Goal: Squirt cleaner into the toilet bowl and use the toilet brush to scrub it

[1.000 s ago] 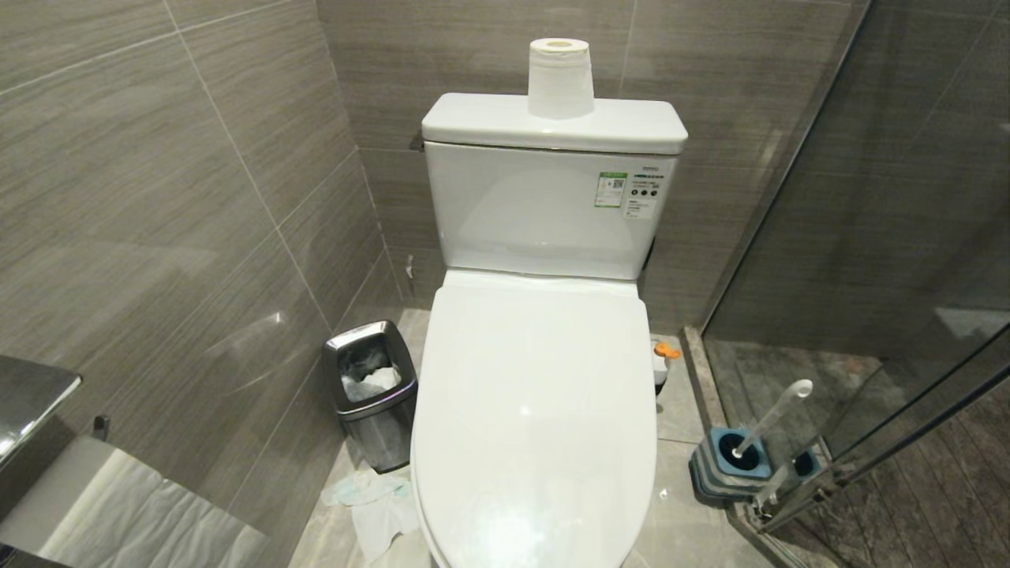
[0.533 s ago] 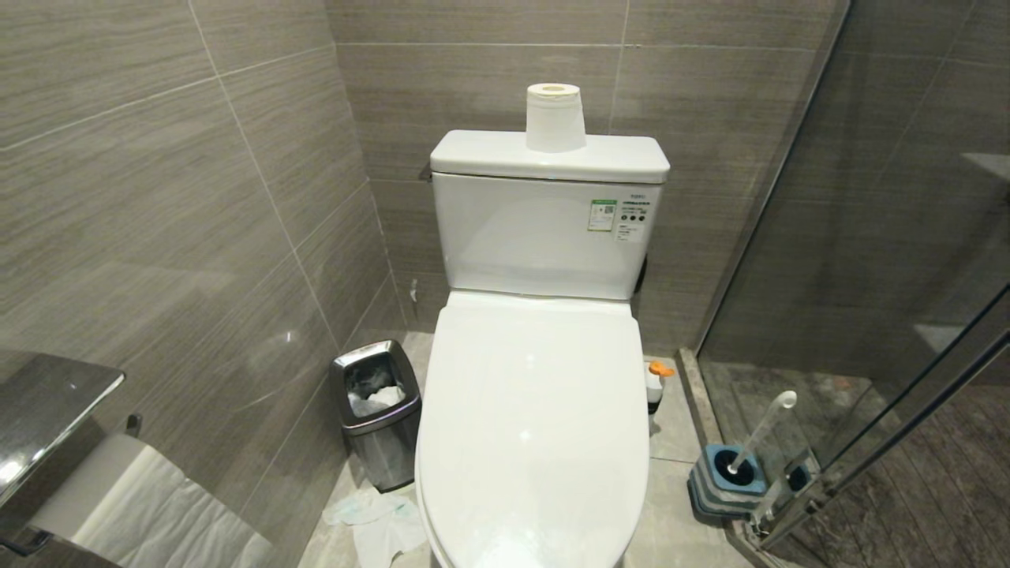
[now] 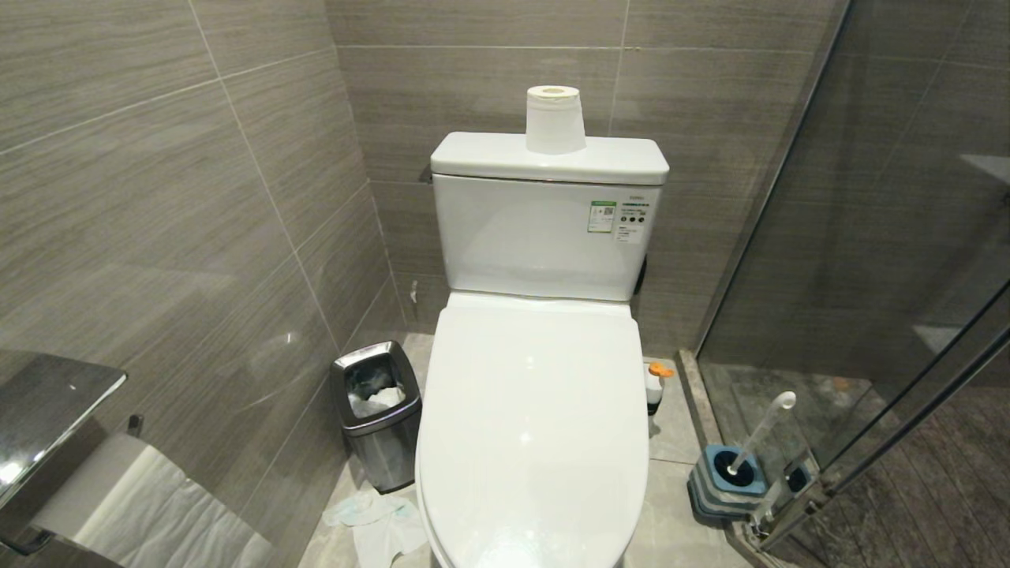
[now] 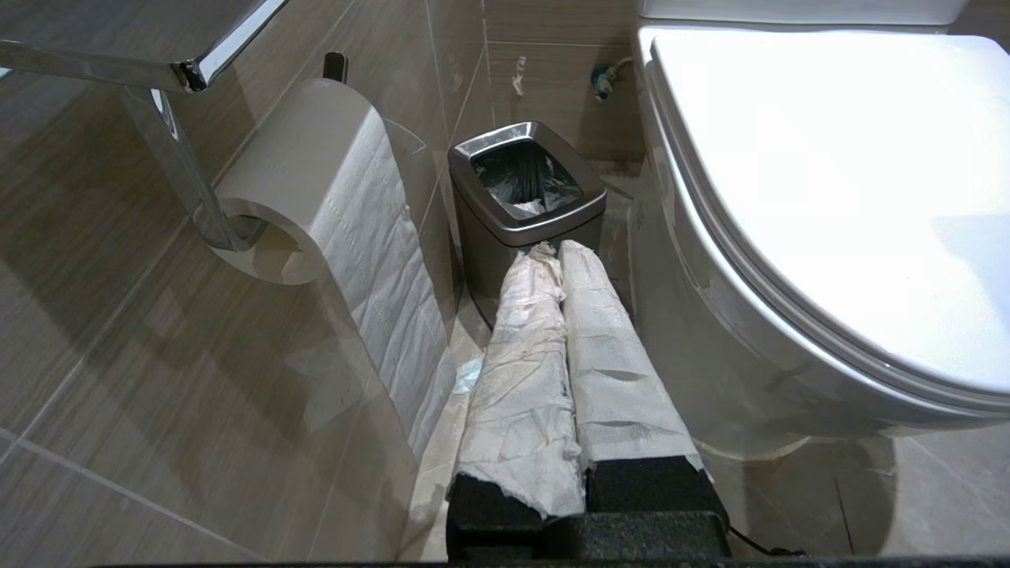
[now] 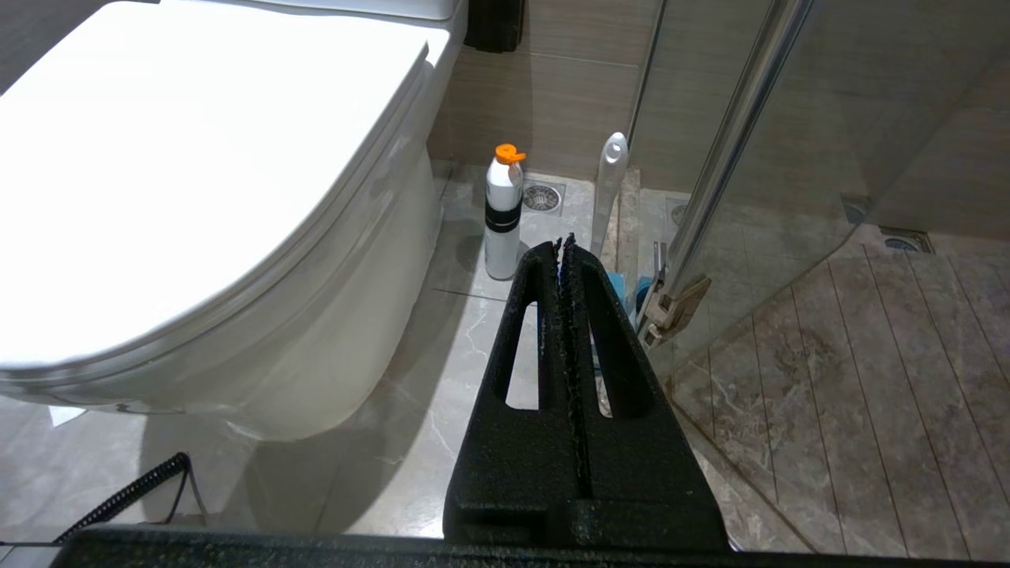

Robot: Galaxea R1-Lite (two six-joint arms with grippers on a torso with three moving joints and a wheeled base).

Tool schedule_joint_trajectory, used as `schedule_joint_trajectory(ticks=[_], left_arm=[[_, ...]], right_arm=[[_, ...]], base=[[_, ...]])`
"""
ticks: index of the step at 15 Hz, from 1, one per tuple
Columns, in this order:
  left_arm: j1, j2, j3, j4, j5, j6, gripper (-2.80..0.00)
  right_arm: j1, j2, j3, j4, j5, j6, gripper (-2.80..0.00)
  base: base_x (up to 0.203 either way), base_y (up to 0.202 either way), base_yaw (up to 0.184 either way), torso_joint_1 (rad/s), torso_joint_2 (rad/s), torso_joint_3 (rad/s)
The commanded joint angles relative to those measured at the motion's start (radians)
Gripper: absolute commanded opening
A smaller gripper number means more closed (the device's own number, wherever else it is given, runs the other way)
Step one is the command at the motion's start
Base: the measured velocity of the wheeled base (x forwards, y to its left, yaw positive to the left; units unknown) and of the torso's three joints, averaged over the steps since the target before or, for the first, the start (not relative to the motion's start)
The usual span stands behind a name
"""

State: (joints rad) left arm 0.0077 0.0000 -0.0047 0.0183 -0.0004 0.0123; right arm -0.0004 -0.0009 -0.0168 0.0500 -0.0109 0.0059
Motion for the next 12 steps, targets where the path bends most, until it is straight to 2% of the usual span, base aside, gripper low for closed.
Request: schedule_joint_trajectory(ticks=[1, 12], left_arm=[[0.0, 0.002, 0.0, 0.0, 0.0, -0.002, -2.8], [0.0, 0.002, 0.005, -0.021, 0.0, -0.002, -2.8]], right_arm=[[0.0, 0.001, 0.0, 0.001, 0.0, 0.0, -2.8], [0.0, 0.001, 0.0, 0.001, 0.0, 0.0, -2.8]], base=[[0.0, 0.0, 0.0, 0.0, 0.0, 0.0], [0.0, 0.0, 0.0, 0.0, 0.0, 0.0]])
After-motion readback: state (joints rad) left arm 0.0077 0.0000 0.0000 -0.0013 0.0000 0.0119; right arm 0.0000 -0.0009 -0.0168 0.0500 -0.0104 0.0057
